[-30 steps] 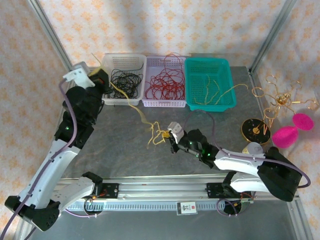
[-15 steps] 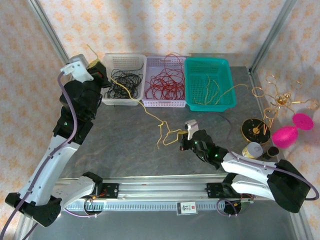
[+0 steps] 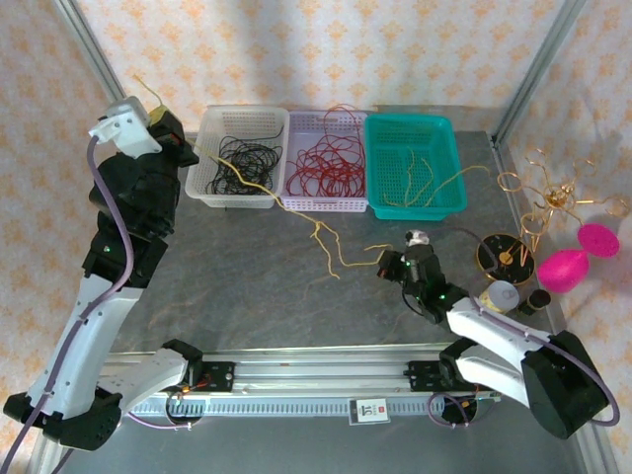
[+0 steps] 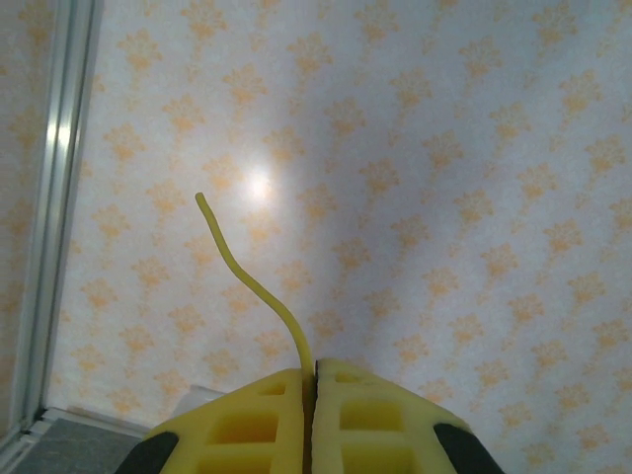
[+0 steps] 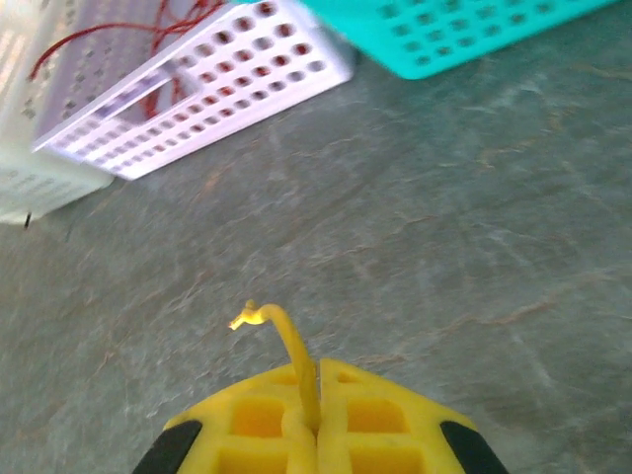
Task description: Untangle the cables
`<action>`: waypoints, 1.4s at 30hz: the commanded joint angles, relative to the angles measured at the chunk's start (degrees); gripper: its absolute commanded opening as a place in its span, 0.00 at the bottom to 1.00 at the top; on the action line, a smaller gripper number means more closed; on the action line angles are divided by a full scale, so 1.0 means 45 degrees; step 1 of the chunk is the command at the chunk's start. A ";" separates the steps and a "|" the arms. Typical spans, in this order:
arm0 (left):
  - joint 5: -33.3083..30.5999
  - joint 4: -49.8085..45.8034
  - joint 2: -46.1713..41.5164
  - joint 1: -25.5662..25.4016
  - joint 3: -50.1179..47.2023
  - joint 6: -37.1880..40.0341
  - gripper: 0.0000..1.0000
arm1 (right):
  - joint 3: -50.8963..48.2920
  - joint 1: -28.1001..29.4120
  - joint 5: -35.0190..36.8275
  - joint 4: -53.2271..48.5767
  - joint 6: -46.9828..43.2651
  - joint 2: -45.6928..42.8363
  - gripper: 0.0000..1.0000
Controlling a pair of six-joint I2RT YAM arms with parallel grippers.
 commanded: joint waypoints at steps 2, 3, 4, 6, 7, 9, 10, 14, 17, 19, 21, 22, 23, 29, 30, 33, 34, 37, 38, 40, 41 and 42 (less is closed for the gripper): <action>-0.1199 -0.0105 0.0066 0.0425 0.0750 0.0974 0.00 | -0.0462 -0.1287 0.0074 -0.1765 0.0845 -0.0388 0.00; -0.1293 -0.0075 0.0069 0.0538 0.0848 0.1113 0.00 | -0.0499 -0.1489 0.0133 -0.1972 0.0850 -0.0702 0.00; -0.1388 -0.0044 0.0106 0.0646 0.0971 0.1238 0.00 | -0.0485 -0.1649 0.0314 -0.2253 0.0828 -0.1015 0.00; -0.1500 -0.0064 0.0164 0.0767 0.1178 0.1435 0.00 | -0.0391 -0.1897 0.0693 -0.2757 0.0716 -0.1617 0.00; -0.1371 -0.0049 0.0168 0.0787 0.1190 0.1445 0.00 | -0.0416 -0.1975 0.0754 -0.2827 0.0587 -0.1916 0.00; -0.0456 -0.0009 0.0148 0.0787 0.1045 0.1237 0.00 | -0.0455 -0.2001 0.0407 -0.2613 0.0285 -0.2259 0.00; 0.0233 -0.0027 0.0128 0.0786 0.0940 0.1010 0.00 | -0.0465 -0.1987 -0.0297 -0.2195 -0.0062 -0.2296 0.00; 0.2416 -0.0013 0.0128 0.0796 0.0506 0.0537 0.00 | -0.0152 -0.1819 -0.3148 -0.1308 -0.0911 -0.1764 0.00; 0.3509 -0.0101 0.0091 0.0786 0.0215 0.0211 0.00 | 0.0163 -0.1142 -0.4578 -0.1107 -0.1482 -0.1397 0.00; 0.4261 -0.0152 0.0027 0.0786 -0.0027 -0.0047 0.00 | 0.0276 -0.0560 -0.5228 -0.1000 -0.1721 -0.1293 0.00; 0.5109 -0.0077 -0.0084 0.0786 -0.0298 -0.0295 0.00 | 0.0231 -0.0230 -0.5525 -0.0748 -0.1742 -0.1195 0.00; 0.5599 -0.0005 -0.0157 0.0786 -0.0475 -0.0481 0.00 | 0.0172 -0.0183 -0.5544 -0.0620 -0.1692 -0.1086 0.00; 0.5998 0.0050 -0.0200 0.0786 -0.0621 -0.0625 0.00 | 0.0143 -0.0154 -0.5434 -0.0569 -0.1663 -0.0937 0.00; 0.7798 0.0430 -0.0523 0.0791 -0.1355 -0.1753 0.00 | 0.0507 -0.0110 -0.4474 -0.1295 -0.2142 0.0094 0.27; 0.8075 0.0491 -0.0607 0.0797 -0.1478 -0.1936 0.00 | 0.0658 -0.0068 -0.4274 -0.1639 -0.2354 0.0041 0.33; 0.8567 0.0447 -0.0779 0.0787 -0.1652 -0.2166 0.00 | 0.1077 0.0004 -0.3718 -0.2539 -0.2787 -0.0445 0.43; 0.8635 0.0444 -0.0839 0.0786 -0.1707 -0.2223 0.00 | 0.1203 0.0007 -0.3638 -0.2691 -0.2861 -0.0684 0.45; 0.8837 0.0601 -0.1000 0.0786 -0.2010 -0.2447 0.00 | 0.1753 0.0091 -0.3526 -0.3062 -0.3092 -0.1339 0.48; 0.8917 0.0718 -0.1023 0.0786 -0.2146 -0.2538 0.00 | 0.1991 0.0167 -0.3445 -0.3143 -0.3168 -0.1478 0.48; 0.9071 0.0847 -0.0971 0.0786 -0.2273 -0.2614 0.00 | 0.2370 0.0564 -0.3704 -0.2962 -0.3399 -0.1602 0.49; 0.9146 0.0882 -0.0901 0.0801 -0.2278 -0.2652 0.00 | 0.2551 0.0872 -0.3812 -0.2734 -0.3523 -0.1604 0.49; 0.9195 0.0898 -0.0837 0.0787 -0.2283 -0.2693 0.00 | 0.2701 0.1236 -0.3984 -0.2444 -0.3661 -0.1568 0.50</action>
